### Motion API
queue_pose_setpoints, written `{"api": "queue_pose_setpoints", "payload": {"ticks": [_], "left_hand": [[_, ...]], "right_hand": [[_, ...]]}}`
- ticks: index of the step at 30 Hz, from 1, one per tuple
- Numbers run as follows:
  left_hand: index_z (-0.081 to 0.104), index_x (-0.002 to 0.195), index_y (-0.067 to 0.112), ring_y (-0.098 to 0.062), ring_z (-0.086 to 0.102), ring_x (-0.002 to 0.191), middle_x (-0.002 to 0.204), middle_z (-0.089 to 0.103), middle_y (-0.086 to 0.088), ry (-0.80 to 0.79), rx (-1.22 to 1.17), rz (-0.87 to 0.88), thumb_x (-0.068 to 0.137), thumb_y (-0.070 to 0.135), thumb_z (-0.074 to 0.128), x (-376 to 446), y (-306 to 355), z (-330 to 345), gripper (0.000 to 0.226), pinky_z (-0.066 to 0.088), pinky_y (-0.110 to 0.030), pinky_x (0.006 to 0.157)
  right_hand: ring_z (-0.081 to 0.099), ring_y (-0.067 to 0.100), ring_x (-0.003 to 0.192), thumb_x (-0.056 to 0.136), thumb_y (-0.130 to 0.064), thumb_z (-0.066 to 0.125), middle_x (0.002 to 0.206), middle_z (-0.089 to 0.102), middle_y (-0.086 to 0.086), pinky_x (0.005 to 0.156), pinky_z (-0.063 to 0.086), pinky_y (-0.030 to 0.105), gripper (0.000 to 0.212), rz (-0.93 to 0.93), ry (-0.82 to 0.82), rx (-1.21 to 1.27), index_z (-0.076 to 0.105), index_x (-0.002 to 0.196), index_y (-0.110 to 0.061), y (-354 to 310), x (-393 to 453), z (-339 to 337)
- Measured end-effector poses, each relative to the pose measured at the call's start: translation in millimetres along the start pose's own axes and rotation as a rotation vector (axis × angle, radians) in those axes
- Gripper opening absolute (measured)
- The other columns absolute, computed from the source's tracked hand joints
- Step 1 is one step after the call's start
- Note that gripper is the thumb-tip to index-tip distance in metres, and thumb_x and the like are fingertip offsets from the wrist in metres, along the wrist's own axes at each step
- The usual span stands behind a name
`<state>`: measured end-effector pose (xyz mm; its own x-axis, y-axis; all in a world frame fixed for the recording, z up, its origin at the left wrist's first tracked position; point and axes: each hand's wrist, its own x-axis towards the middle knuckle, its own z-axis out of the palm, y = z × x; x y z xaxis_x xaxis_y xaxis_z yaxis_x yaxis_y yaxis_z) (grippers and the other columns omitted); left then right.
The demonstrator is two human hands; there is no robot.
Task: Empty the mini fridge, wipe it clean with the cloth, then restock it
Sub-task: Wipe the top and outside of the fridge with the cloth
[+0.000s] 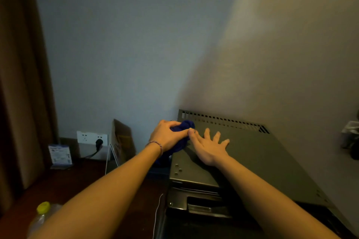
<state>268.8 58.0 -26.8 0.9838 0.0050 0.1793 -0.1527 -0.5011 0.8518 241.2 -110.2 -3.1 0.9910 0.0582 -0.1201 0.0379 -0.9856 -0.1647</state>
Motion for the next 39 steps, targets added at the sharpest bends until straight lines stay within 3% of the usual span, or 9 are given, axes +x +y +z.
{"api": "queue_pose_setpoints", "payload": {"ticks": [4, 8, 11, 16, 26, 30, 32, 35, 39], "left_hand": [[0.066, 0.083, 0.032, -0.014, 0.064, 0.08, 0.084, 0.069, 0.008, -0.002, 0.036, -0.051, 0.05, 0.085, 0.062, 9, 9, -1, 0.063, 0.056, -0.037, 0.072], [0.066, 0.099, 0.028, -0.021, 0.064, 0.093, 0.104, 0.069, 0.005, 0.094, 0.005, -0.136, 0.05, 0.08, 0.07, 21, 8, 3, 0.071, 0.055, -0.038, 0.08], [0.06, 0.088, 0.028, -0.024, 0.064, 0.093, 0.103, 0.069, 0.003, 0.171, -0.112, -0.221, 0.062, 0.062, 0.079, 32, 4, 7, 0.046, 0.056, -0.039, 0.083], [0.061, 0.076, 0.022, -0.025, 0.065, 0.089, 0.095, 0.07, 0.001, 0.24, -0.338, -0.288, 0.063, 0.052, 0.082, 58, -6, 17, 0.039, 0.057, -0.043, 0.084], [0.074, 0.105, 0.022, -0.025, 0.067, 0.095, 0.105, 0.073, -0.006, 0.26, -0.578, -0.331, 0.065, 0.046, 0.078, 151, -39, 35, 0.046, 0.057, -0.042, 0.088], [0.073, 0.11, 0.01, -0.025, 0.064, 0.097, 0.105, 0.07, -0.01, 0.272, -0.723, -0.358, 0.08, 0.036, 0.075, 178, -58, 44, 0.039, 0.051, -0.031, 0.08], [0.073, 0.106, 0.008, -0.026, 0.062, 0.091, 0.1, 0.068, -0.011, 0.277, -0.778, -0.36, 0.081, 0.036, 0.074, 178, -63, 46, 0.038, 0.047, -0.029, 0.075], [0.071, 0.082, 0.016, -0.024, 0.06, 0.08, 0.088, 0.068, -0.01, 0.246, -0.801, -0.359, 0.079, 0.037, 0.074, 161, -66, 51, 0.021, 0.044, -0.028, 0.068], [0.069, 0.074, 0.012, -0.024, 0.062, 0.072, 0.076, 0.071, -0.013, 0.252, -0.812, -0.363, 0.061, 0.043, 0.072, 110, -72, 53, 0.034, 0.05, -0.041, 0.065]], "right_hand": [[-0.013, 0.042, 0.151, 0.088, -0.073, -0.012, 0.168, -0.003, 0.008, 0.114, -0.012, 0.069, 0.077, -0.001, 0.006, 0.06, 0.003, 0.157, -0.042, -3, 2, -3], [-0.014, 0.038, 0.152, 0.09, -0.071, -0.01, 0.168, -0.004, 0.006, 0.115, -0.013, 0.068, 0.075, -0.009, 0.013, 0.046, 0.002, 0.158, -0.041, -3, 2, -2], [-0.015, 0.04, 0.151, 0.087, -0.077, -0.008, 0.168, -0.007, 0.006, 0.114, -0.012, 0.07, 0.079, -0.017, -0.006, -0.028, 0.0, 0.158, -0.042, -2, 7, 1], [-0.013, 0.042, 0.151, 0.086, -0.084, 0.007, 0.167, -0.01, 0.009, 0.114, -0.008, 0.071, 0.085, -0.076, -0.021, -0.15, -0.003, 0.158, -0.039, 1, 24, 1], [-0.013, 0.042, 0.151, 0.072, -0.095, 0.008, 0.167, -0.013, 0.007, 0.113, -0.006, 0.073, 0.101, -0.096, 0.007, -0.168, -0.005, 0.157, -0.041, -6, 66, 5], [-0.015, 0.042, 0.151, 0.073, -0.095, 0.007, 0.167, -0.014, 0.006, 0.113, -0.007, 0.072, 0.1, -0.118, 0.022, -0.163, -0.007, 0.156, -0.043, -5, 68, 5], [-0.015, 0.042, 0.151, 0.074, -0.095, 0.009, 0.167, -0.013, 0.006, 0.113, -0.008, 0.072, 0.099, -0.121, 0.026, -0.168, -0.007, 0.156, -0.044, -5, 71, 4], [-0.012, 0.041, 0.151, 0.076, -0.094, 0.011, 0.167, -0.012, 0.005, 0.114, -0.006, 0.072, 0.096, -0.114, 0.021, -0.17, -0.006, 0.157, -0.044, -4, 71, 2], [-0.009, 0.041, 0.152, 0.076, -0.093, 0.013, 0.168, -0.008, 0.005, 0.115, -0.004, 0.071, 0.096, -0.101, 0.017, -0.159, -0.001, 0.157, -0.043, -7, 68, -1]]}}
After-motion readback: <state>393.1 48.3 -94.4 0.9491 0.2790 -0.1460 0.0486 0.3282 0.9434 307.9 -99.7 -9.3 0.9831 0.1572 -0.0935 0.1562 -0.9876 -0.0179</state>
